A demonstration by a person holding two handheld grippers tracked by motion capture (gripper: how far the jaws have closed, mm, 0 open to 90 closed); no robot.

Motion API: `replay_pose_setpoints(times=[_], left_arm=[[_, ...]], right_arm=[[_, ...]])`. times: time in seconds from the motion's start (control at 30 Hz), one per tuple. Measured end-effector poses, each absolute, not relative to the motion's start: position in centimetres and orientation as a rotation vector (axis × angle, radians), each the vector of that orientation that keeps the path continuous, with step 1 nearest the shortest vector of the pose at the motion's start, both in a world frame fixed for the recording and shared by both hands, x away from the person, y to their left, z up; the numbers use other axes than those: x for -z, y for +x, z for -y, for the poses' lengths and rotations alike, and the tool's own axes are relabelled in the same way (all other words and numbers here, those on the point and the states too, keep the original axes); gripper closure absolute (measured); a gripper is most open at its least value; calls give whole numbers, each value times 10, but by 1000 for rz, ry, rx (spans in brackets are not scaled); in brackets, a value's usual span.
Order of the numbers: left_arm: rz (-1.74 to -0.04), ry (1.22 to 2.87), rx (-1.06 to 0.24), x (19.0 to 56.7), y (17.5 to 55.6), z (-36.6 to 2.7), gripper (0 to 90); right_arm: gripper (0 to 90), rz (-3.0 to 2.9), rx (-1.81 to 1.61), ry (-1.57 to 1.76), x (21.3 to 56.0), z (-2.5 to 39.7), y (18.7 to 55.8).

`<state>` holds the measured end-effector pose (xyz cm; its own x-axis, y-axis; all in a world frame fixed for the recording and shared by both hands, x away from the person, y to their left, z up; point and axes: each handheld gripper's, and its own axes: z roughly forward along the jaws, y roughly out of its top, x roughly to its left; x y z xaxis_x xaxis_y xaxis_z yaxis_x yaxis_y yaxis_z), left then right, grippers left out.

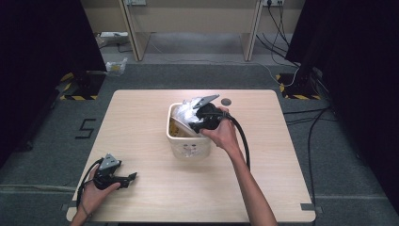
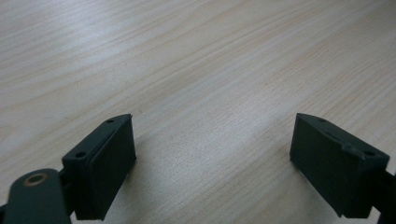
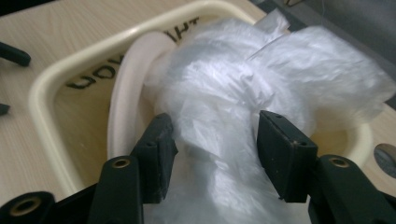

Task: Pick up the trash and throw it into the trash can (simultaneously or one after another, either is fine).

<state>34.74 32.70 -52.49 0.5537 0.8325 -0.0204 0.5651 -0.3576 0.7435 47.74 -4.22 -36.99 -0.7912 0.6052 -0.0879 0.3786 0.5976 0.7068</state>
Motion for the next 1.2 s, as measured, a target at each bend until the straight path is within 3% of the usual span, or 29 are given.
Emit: replay_pose_setpoints(times=[0.07, 0.37, 0.57, 0.7, 0.9, 1.2], left_arm=[[-1121, 2066, -472, 525, 347, -327, 132], [-1121, 2067, -473, 525, 347, -327, 132], [-1121, 2066, -473, 525, 347, -327, 132], [-1120, 2066, -473, 525, 347, -327, 132], [-1118, 2071, -474, 525, 347, -327, 132], [-1119, 2071, -473, 525, 347, -327, 132]], right_arm=[[473, -2491, -1032, 791, 363, 46, 474], [653, -2496, -1006, 767, 362, 54, 472], [686, -2515, -967, 743, 366, 50, 472], [679, -2515, -970, 739, 369, 48, 472], [596, -2443, -1071, 770, 359, 57, 461], [556, -2302, -1187, 787, 338, 96, 428]])
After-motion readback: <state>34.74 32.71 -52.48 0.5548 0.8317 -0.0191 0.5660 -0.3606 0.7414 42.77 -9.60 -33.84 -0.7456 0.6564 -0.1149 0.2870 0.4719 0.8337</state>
